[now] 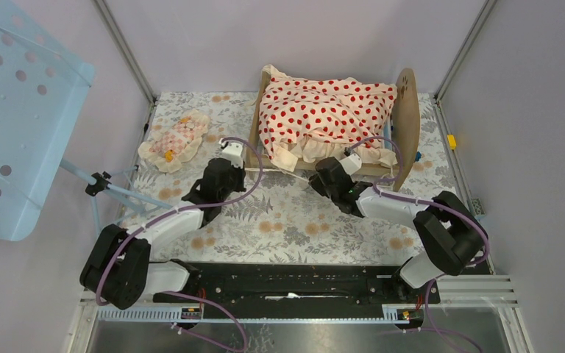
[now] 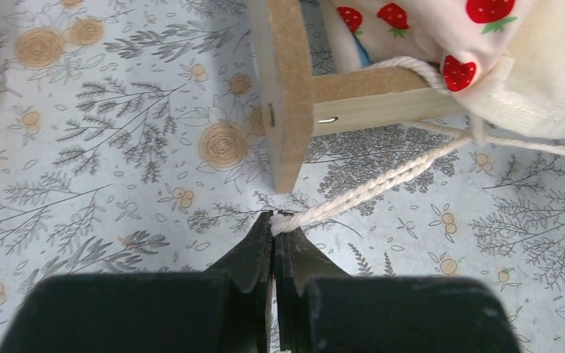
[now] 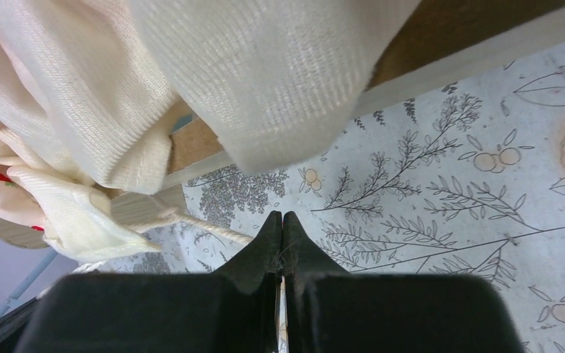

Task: Set up the pet bed
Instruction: Tie the ropes to the bed frame.

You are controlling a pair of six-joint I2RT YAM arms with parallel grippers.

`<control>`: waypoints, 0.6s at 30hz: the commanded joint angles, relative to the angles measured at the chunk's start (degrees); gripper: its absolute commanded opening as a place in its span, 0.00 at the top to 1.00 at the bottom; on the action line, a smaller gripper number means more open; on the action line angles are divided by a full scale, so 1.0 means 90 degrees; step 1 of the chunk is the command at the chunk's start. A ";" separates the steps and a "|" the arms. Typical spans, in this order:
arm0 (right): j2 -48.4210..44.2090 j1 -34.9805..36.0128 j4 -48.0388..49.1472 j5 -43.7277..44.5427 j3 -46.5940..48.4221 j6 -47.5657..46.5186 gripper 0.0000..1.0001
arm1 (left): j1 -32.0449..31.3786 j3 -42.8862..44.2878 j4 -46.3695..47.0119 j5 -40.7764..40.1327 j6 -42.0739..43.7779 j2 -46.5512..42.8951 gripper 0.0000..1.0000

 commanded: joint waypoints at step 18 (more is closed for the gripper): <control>-0.0344 -0.0054 0.0676 0.0926 -0.0716 -0.1872 1.00 | 0.1319 0.0525 -0.1085 -0.1119 -0.0601 -0.1062 1.00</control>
